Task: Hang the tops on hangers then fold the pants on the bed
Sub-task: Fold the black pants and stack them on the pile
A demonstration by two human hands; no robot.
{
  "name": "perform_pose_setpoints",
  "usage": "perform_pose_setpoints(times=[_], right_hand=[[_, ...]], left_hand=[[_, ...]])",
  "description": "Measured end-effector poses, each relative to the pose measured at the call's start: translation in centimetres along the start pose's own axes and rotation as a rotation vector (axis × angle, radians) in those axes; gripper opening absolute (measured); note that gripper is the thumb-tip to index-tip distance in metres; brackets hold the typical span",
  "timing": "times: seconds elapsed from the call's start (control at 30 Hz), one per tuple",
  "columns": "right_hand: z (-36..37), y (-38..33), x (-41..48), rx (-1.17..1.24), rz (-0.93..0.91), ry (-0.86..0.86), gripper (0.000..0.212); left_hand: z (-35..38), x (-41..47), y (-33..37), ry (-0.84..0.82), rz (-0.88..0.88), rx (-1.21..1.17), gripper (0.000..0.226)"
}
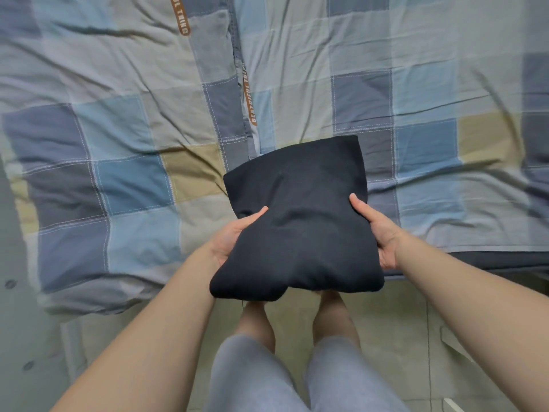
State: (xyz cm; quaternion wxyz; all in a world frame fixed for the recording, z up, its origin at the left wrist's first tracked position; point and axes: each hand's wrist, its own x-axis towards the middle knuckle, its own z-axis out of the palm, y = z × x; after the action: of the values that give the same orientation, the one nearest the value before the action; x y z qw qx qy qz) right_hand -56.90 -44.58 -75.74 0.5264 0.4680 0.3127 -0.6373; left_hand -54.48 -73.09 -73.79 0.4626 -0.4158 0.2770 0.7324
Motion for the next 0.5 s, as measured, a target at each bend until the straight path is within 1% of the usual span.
perform_pose_setpoints(times=[0.13, 0.23, 0.3, 0.37, 0.43, 0.5], right_hand=[[0.9, 3.2, -5.0, 0.028, -0.144, 0.047, 0.047], [2.5, 6.1, -9.5, 0.022, -0.253, 0.074, 0.046], [3.7, 8.1, -12.6, 0.019, -0.332, 0.095, 0.042], [4.9, 10.2, -15.7, 0.02, -0.442, 0.123, 0.038], [5.9, 12.1, -18.6, 0.013, -0.581, 0.171, 0.037], [6.6, 13.8, -21.5, -0.005, -0.715, 0.234, 0.041]], left_hand=[[0.8, -4.2, 0.5, 0.05, -0.056, 0.181, 0.038], [2.0, -8.4, 1.4, 0.106, -0.07, 0.381, 0.051], [3.0, -11.0, 1.6, 0.133, -0.023, 0.533, 0.054], [4.2, -13.3, 1.3, 0.135, 0.074, 0.658, 0.047], [5.4, -15.3, 0.7, 0.123, 0.148, 0.699, 0.041], [7.0, -17.0, 0.0, 0.101, 0.202, 0.725, 0.041]])
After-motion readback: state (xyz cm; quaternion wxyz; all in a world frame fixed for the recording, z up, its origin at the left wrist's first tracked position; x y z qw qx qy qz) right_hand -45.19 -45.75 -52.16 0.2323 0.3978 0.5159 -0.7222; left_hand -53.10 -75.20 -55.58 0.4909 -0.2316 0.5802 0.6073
